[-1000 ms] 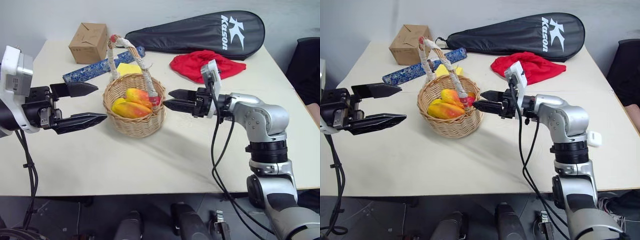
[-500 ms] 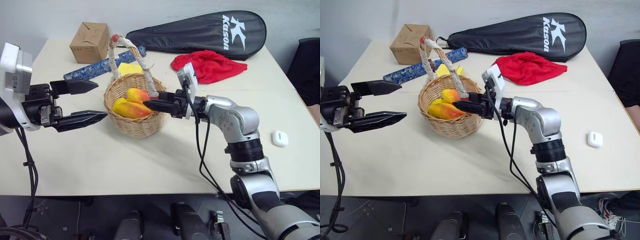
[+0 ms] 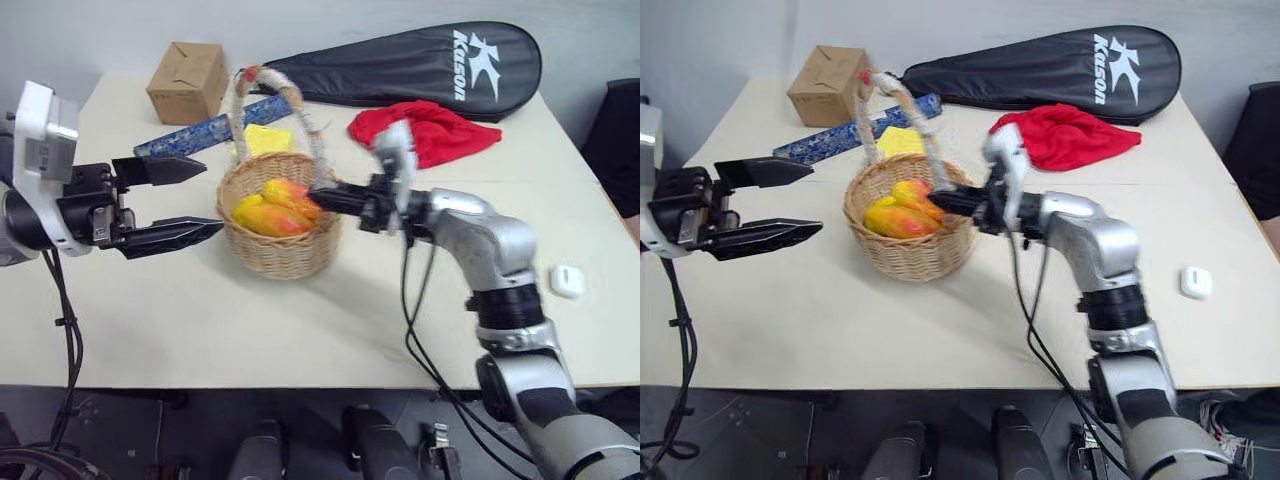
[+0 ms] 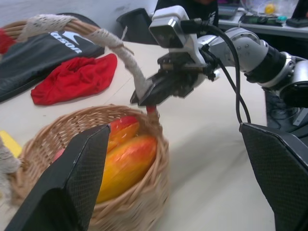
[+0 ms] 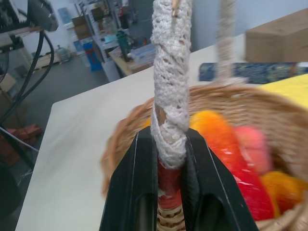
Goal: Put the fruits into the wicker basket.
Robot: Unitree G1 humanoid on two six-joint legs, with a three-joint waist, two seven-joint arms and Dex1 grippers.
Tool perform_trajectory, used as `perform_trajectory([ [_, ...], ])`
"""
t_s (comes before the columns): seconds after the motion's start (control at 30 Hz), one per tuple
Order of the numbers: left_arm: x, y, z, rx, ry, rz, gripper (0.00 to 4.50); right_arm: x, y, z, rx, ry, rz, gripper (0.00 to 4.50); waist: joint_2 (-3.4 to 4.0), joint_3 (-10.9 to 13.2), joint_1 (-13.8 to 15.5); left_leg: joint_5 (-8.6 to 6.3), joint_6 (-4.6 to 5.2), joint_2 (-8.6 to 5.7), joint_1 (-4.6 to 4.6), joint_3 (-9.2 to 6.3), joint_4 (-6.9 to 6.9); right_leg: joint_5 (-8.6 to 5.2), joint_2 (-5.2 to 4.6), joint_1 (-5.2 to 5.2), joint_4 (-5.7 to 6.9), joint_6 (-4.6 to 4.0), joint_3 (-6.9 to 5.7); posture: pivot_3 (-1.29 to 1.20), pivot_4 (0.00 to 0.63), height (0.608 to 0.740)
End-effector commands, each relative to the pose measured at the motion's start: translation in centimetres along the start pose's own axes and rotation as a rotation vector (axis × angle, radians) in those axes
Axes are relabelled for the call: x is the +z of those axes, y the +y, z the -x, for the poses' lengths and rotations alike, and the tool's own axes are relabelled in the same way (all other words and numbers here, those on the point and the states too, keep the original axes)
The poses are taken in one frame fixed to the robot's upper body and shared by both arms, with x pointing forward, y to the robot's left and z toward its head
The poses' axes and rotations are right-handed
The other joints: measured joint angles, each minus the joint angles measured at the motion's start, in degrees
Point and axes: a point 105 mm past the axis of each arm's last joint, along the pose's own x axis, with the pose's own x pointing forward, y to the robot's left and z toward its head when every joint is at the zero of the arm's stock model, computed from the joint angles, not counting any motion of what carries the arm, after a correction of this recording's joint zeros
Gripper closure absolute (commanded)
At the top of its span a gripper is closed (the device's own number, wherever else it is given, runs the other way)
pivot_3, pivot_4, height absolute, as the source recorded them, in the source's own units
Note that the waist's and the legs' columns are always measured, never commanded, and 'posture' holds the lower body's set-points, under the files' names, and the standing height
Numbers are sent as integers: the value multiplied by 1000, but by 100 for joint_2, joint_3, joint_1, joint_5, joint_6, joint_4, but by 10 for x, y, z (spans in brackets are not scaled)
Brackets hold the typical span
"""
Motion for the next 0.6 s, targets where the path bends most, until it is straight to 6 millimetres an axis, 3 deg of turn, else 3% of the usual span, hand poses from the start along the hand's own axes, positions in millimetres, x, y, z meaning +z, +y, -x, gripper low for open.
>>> perform_trajectory([
  [0.03,6,-4,-9,-40,-34,-37,0,45,-6,42,-98,-105,118,4248,-1,0,22,0,1,0,-2,0,1,0,1,-1,-4,1,0,0,150,740],
  [0.17,3,-2,-21,-70,-70,-28,0,58,-26,100,-309,-104,138,4248,-1,0,40,-1,2,2,-4,1,-2,0,6,0,-5,1,0,0,150,740],
  [0.23,-1,-2,-29,-99,-89,-14,0,53,-37,136,-451,-73,159,4248,0,-1,53,-3,6,3,-4,2,-2,1,9,0,-5,1,0,0,150,740],
  [0.3,-4,-3,-35,-117,-93,-11,0,46,-43,157,-536,-62,160,4248,-1,0,55,-3,8,2,-6,3,-1,1,10,1,-6,1,1,0,150,740],
  [0.47,-9,0,-45,-120,-120,-13,0,26,-44,196,-688,-128,123,4248,0,-1,-1,0,16,3,40,66,-10,4,22,4,3,8,20,0,150,740],
  [0.57,-11,3,-48,-117,-123,-18,0,10,-36,201,-698,-135,82,4248,3,-2,3,1,15,11,59,72,-11,5,33,17,5,8,26,0,150,740],
  [0.6,-12,3,-49,-117,-118,-22,0,4,-34,201,-696,-118,72,3904,4,-2,2,1,15,11,61,74,-11,5,32,18,7,8,27,0,150,740],
])
